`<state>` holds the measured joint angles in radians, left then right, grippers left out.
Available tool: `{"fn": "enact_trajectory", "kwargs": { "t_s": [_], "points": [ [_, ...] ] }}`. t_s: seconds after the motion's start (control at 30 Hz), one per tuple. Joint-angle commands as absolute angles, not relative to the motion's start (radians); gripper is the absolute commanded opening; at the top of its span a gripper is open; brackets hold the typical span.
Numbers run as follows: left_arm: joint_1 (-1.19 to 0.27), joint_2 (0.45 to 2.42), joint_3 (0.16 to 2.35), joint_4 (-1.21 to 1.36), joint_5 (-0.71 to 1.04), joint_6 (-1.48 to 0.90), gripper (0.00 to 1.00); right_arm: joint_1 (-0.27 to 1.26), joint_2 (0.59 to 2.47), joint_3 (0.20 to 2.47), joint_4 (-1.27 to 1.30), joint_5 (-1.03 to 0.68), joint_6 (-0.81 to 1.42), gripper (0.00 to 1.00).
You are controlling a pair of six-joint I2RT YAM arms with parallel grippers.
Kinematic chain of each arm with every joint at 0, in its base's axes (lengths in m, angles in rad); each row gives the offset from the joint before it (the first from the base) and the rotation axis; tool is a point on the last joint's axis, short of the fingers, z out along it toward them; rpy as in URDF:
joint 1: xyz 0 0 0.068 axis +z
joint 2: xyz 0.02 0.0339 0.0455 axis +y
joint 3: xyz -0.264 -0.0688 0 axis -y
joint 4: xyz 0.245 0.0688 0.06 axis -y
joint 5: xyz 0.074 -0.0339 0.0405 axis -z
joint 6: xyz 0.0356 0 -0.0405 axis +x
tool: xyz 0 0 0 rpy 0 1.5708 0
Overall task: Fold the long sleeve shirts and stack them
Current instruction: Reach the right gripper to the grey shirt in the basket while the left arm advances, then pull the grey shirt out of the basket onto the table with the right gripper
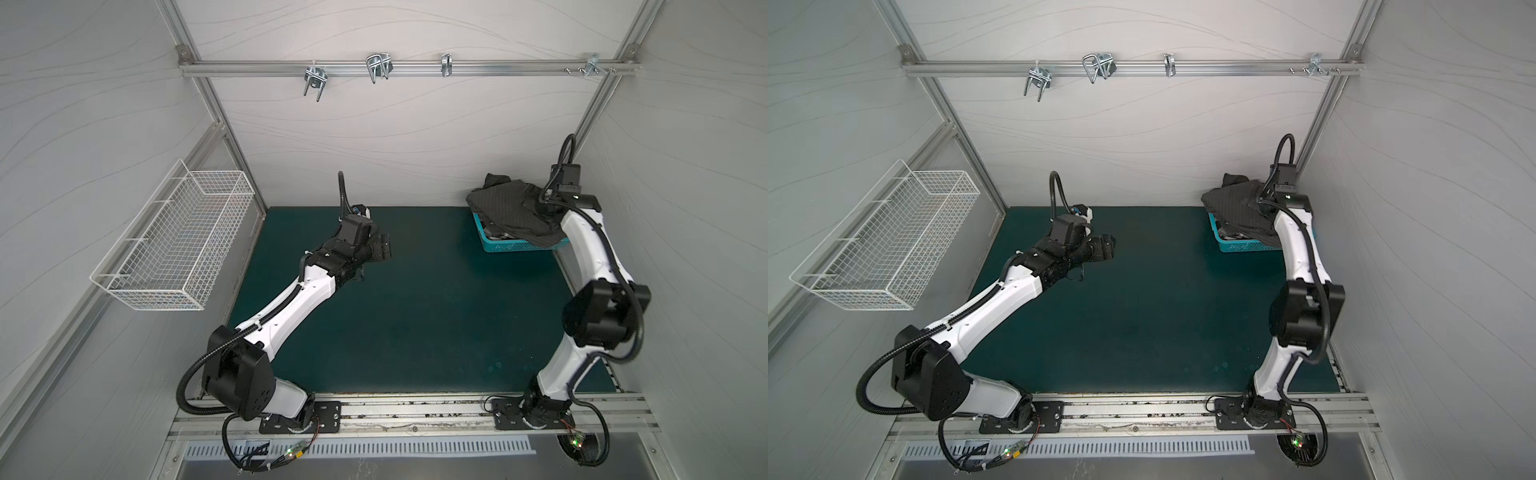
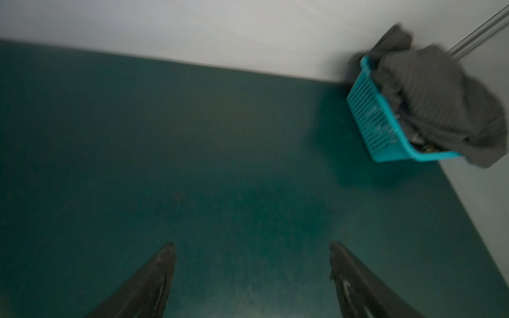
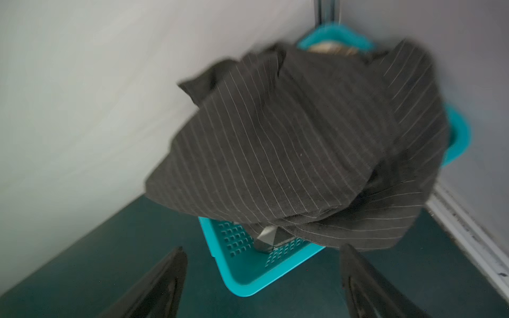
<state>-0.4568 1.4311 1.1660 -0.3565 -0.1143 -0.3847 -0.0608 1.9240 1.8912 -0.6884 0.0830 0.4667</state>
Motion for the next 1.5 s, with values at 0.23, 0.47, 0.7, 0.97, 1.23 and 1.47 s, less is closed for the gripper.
{"fn": "enact_trajectory", "kwargs": {
  "t_s": [0.23,0.47,0.7,0.97,1.23,1.47],
  "points": [
    [-0.447,1.429,1.094,-0.370,-0.150,-0.393,0.84,-0.064,2.297,2.205,-0.817,-0.010,0.413,0.64],
    [-0.448,1.417,1.100,-0.380,-0.177,-0.407,0.76,-0.054,2.290,2.252,-0.814,-0.043,0.397,0.02],
    [-0.446,1.368,1.177,-0.494,-0.223,-0.490,0.79,0.019,2.059,2.192,-0.843,-0.096,0.356,0.00],
    [-0.387,1.231,1.182,-0.635,-0.156,-0.662,0.82,0.299,1.798,2.220,-1.011,-0.142,0.288,0.00],
    [-0.364,1.055,1.005,-0.683,-0.134,-0.753,0.83,0.599,1.602,1.786,-0.880,-0.219,0.415,0.00],
    [-0.364,0.994,0.867,-0.740,-0.135,-0.787,0.84,0.744,1.481,1.304,-0.718,-0.235,0.481,0.00]
  ]
}}
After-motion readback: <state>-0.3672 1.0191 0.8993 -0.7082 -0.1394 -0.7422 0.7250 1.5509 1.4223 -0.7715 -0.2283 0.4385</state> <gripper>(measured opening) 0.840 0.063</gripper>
